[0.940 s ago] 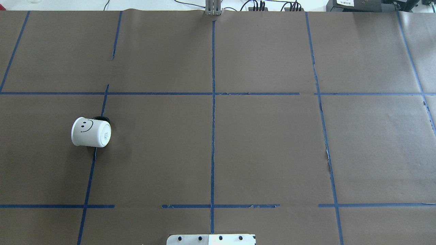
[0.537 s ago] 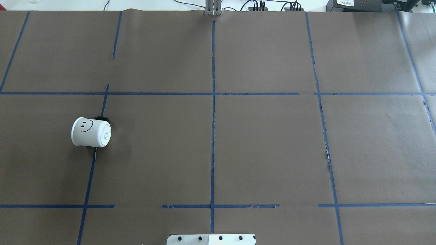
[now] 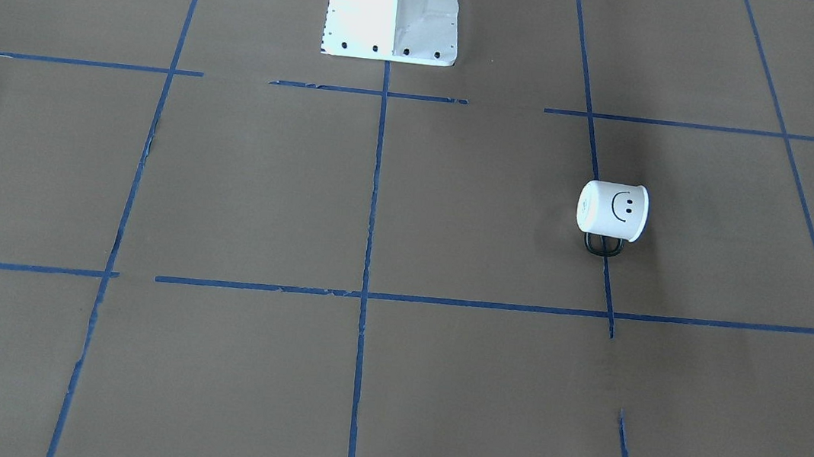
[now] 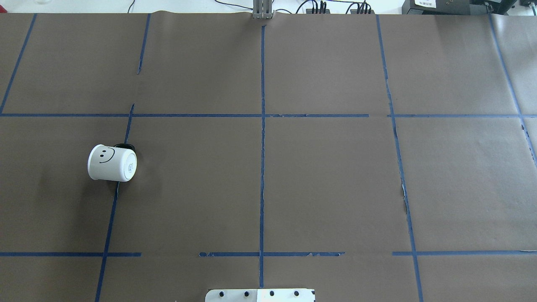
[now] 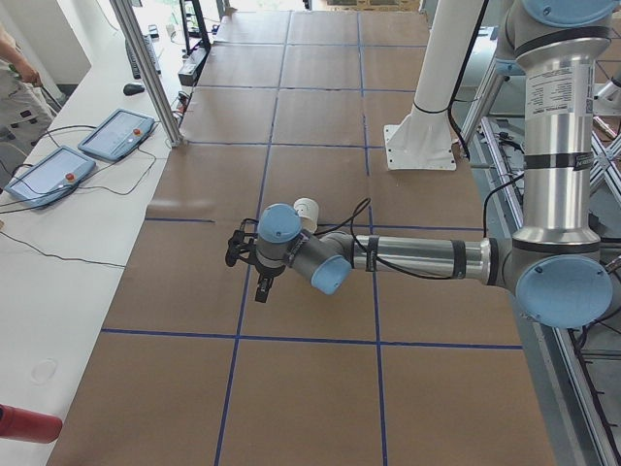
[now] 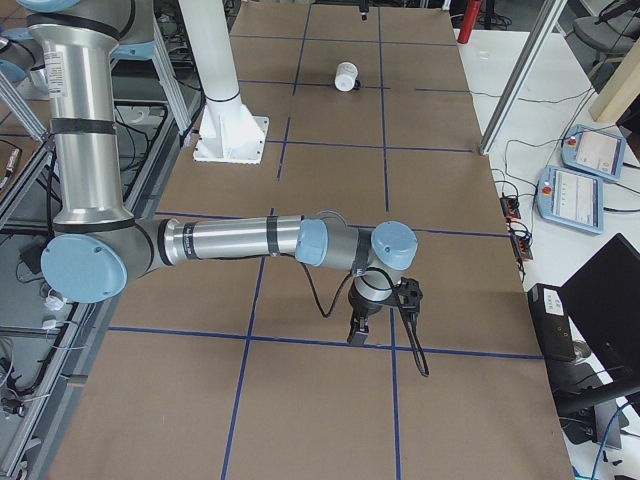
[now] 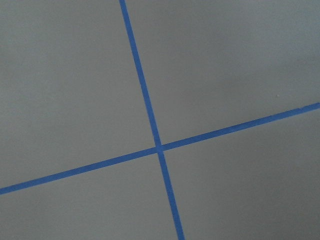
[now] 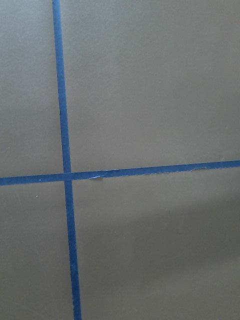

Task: Flip mug
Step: 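Reach the left gripper toward the open rim of the sideways white mug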

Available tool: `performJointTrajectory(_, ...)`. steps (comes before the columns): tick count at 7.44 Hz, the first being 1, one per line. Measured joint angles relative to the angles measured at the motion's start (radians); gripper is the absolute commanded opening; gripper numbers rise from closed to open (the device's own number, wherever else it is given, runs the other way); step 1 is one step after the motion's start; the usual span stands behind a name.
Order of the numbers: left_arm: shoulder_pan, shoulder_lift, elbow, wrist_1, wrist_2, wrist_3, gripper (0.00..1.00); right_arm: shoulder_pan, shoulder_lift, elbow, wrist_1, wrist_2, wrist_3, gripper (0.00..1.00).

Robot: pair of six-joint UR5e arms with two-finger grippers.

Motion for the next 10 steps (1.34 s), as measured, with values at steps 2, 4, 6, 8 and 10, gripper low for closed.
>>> performJointTrajectory(2,0.13,0.065,0.013,-0.419,0.009,-0.398,1.0,0.0,0.0,0.0,0.0,0.0,0.0,1.0)
performJointTrajectory(4,0.24,0.102,0.027,-0.78,0.073,-0.704,1.0,0.0,0.0,0.0,0.0,0.0,0.0,1.0)
performJointTrajectory(6,0.312,0.108,0.078,-1.126,0.158,-0.894,1.0,0.0,0.0,0.0,0.0,0.0,0.0,1.0)
performJointTrajectory(8,0.378,0.076,0.166,-1.314,0.293,-0.948,1.0,0.0,0.0,0.0,0.0,0.0,0.0,1.0)
performJointTrajectory(10,0.46,-0.045,0.314,-1.413,0.431,-0.956,0.99,0.0,0.0,0.0,0.0,0.0,0.0,1.0)
